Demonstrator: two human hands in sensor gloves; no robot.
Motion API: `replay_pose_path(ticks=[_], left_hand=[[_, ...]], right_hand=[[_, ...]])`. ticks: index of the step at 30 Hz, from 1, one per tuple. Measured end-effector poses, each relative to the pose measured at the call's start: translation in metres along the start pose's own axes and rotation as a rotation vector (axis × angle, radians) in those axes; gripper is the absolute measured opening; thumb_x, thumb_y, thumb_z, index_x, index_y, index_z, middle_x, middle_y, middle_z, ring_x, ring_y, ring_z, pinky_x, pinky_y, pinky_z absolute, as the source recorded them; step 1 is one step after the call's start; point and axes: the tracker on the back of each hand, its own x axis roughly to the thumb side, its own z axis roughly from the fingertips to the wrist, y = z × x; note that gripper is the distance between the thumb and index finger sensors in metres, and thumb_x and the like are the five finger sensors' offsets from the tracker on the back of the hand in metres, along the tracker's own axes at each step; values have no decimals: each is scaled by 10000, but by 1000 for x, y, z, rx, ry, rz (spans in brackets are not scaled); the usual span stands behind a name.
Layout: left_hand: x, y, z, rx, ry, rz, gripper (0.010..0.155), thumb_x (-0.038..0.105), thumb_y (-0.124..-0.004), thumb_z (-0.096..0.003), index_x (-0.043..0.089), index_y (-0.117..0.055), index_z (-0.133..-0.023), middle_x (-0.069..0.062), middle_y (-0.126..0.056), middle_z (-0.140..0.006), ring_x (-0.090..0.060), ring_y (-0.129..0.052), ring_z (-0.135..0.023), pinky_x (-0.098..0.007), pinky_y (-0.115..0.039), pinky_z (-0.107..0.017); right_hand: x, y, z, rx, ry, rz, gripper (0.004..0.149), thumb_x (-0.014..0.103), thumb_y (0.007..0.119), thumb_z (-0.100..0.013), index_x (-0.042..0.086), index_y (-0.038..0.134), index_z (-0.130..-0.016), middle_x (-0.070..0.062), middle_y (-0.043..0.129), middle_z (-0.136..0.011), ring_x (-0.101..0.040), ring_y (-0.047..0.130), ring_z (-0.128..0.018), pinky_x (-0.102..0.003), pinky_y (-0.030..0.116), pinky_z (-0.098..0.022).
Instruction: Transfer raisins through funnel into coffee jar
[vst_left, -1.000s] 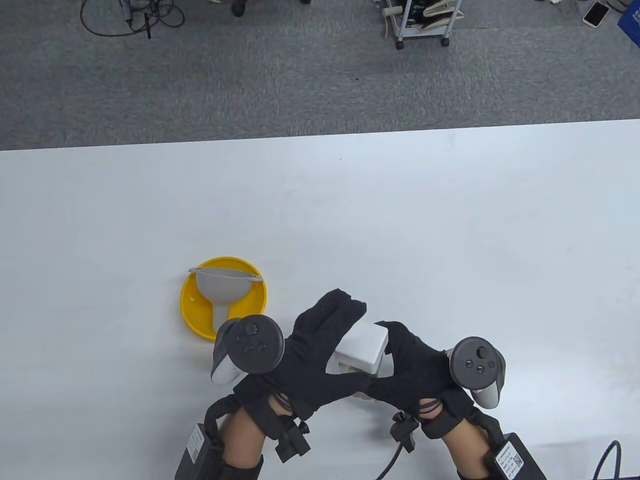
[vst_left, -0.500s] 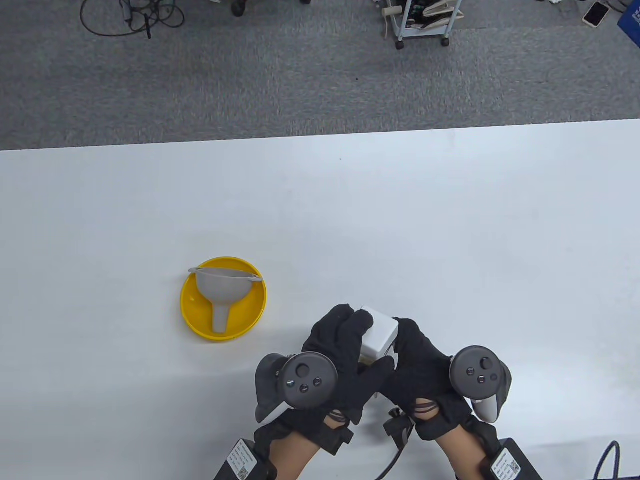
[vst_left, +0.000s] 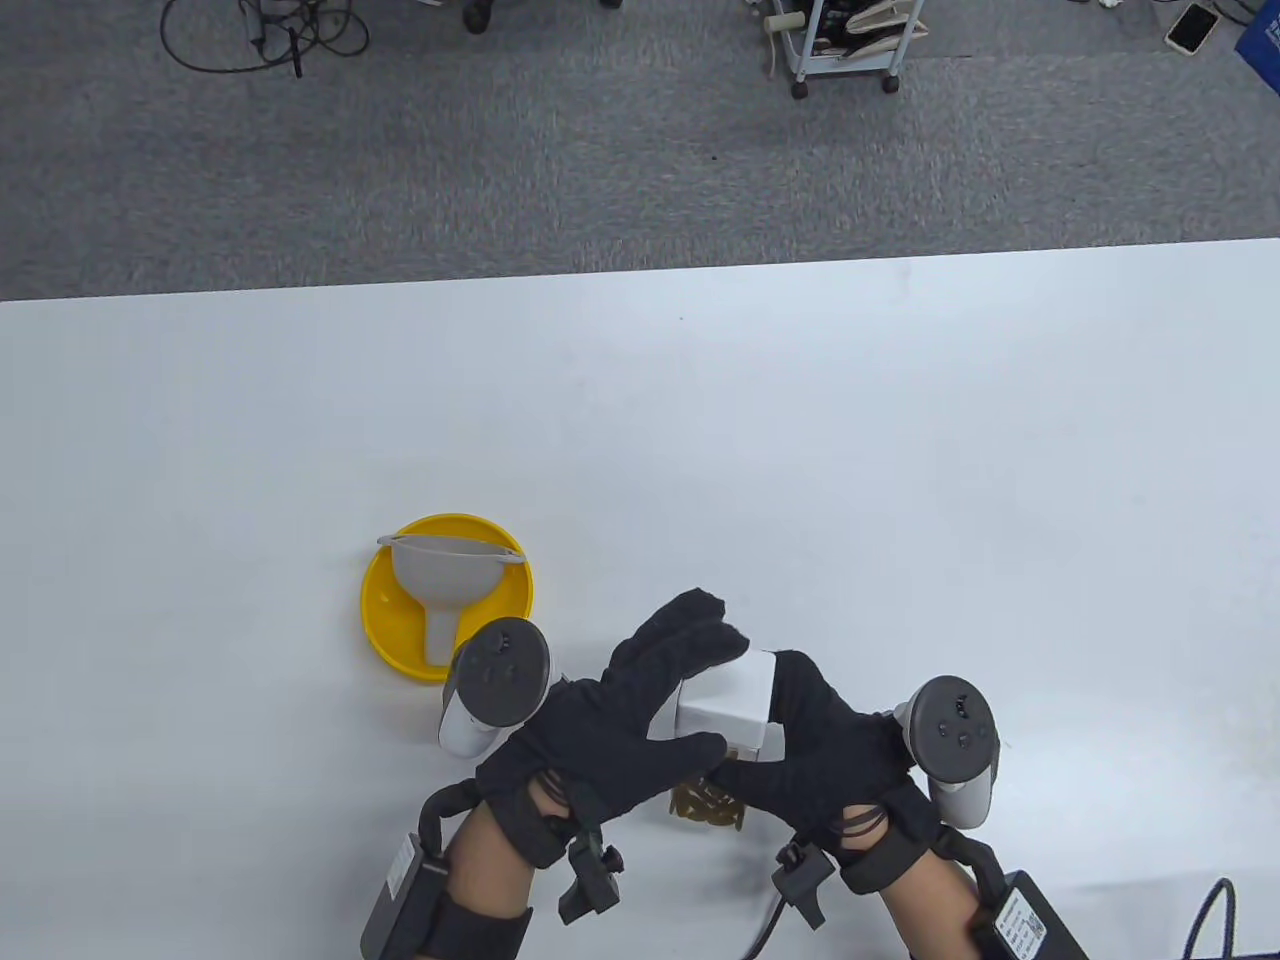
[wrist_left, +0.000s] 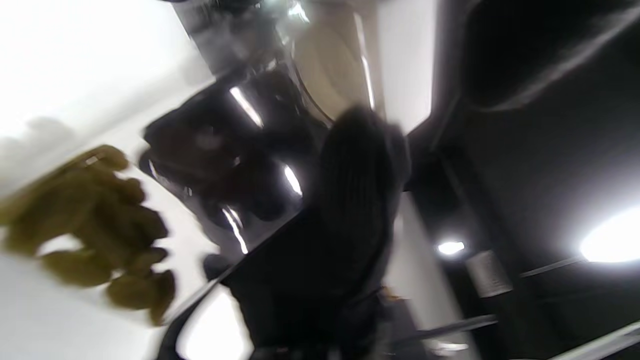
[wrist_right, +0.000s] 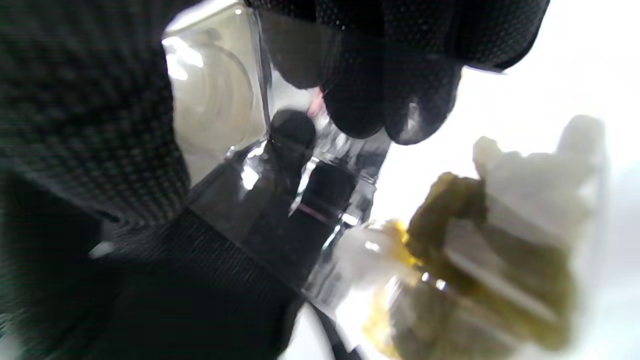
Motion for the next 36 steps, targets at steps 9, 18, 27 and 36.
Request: replay_pose_path(ticks=[9, 18, 27, 36], left_hand=[[25, -38, -6, 405, 229, -562, 878, 725, -771, -463, 281, -354, -1096, -216, -344, -1132, -451, -541, -982, -598, -552, -743], [18, -18, -3, 419, 71, -348, 746, 652, -897, -448, 314, -537, -1006, -103, -648, -1108, -385, -701, -940, -619, -589, -745], [-15, 8, -1, -7, -18, 125, 750, 642, -875, -489, 382, -509, -1090, -126, -332, -1243, -472, -380, -1069, -705, -371, -770], [13, -25, -5, 320, 222, -398, 1024, 768, -863, -418, 256, -323, -1122, -229, -397, -1152, -469, -545, -1002, -644, -542, -743]], right_hand=[[-1, -4, 4, -135, 42, 145, 946, 614, 1065, -273, 111, 583, -913, -177, 801, -881, -412, 870, -734, -652, 662, -637], [6, 8, 3, -1, -80, 91, 941, 618, 1067, -264, 103, 614, -909, -172, 839, -870, -398, 912, -718, -642, 695, -627], [3, 18, -2, 174, -38, -60, 944, 607, 1082, -266, 110, 612, -918, -169, 833, -881, -400, 899, -733, -642, 681, -637], [2, 2, 2, -85, 10, 206, 953, 603, 1089, -255, 117, 596, -912, -169, 816, -871, -404, 879, -724, -643, 671, -636]])
